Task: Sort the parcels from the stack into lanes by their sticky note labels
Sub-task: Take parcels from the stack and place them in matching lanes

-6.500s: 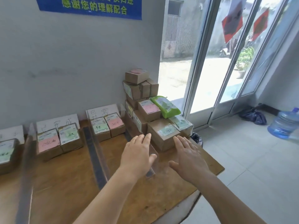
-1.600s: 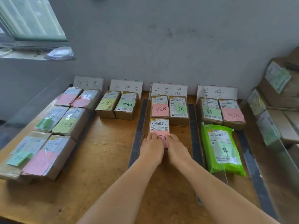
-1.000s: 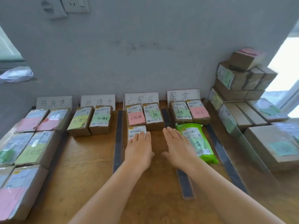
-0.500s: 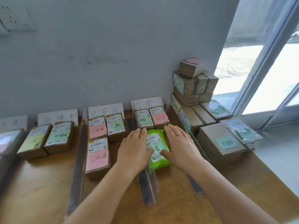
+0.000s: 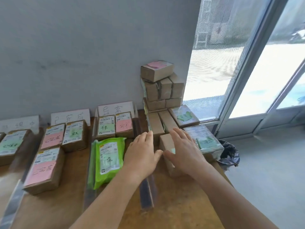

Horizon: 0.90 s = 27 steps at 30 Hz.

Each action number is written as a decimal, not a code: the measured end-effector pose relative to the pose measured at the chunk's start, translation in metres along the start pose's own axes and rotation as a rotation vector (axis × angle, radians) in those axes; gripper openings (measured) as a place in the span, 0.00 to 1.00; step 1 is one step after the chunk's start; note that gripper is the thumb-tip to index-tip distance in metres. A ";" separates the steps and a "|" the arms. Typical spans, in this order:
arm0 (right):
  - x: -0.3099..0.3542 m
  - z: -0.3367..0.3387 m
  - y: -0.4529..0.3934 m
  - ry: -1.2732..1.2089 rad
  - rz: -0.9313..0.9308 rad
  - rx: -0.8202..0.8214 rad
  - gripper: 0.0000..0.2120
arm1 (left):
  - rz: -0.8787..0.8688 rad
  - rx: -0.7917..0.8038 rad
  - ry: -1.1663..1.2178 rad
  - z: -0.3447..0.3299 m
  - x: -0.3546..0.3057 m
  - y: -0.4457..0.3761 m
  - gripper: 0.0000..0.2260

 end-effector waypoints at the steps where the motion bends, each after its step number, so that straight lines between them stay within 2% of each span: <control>1: -0.014 0.002 -0.003 -0.005 -0.016 0.004 0.36 | 0.004 0.008 0.005 -0.009 -0.009 -0.005 0.33; 6: -0.079 0.000 -0.013 0.002 -0.122 0.036 0.37 | 0.084 0.104 0.067 -0.058 -0.040 -0.020 0.32; 13: -0.139 -0.017 -0.011 -0.046 -0.263 0.056 0.36 | 0.264 0.257 0.113 -0.109 -0.041 -0.015 0.33; 20: -0.189 -0.013 -0.026 -0.211 -0.441 -0.019 0.39 | 0.344 0.261 0.160 -0.120 -0.037 -0.012 0.34; 24: -0.210 -0.022 -0.038 -0.275 -0.503 0.075 0.42 | 0.392 0.254 0.205 -0.121 -0.034 -0.013 0.36; 27: -0.218 -0.029 -0.041 -0.355 -0.547 0.134 0.45 | 0.463 0.272 0.331 -0.128 -0.029 -0.010 0.35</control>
Point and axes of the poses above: each hand's wrist, its own y-axis away from the middle knuckle, its own z-axis out of the back of the hand, x = y × z, the point moved 7 cm from there along -y, towards the middle knuckle, and after that the axes turned 10 degrees about -z, right-handed, at the moved point
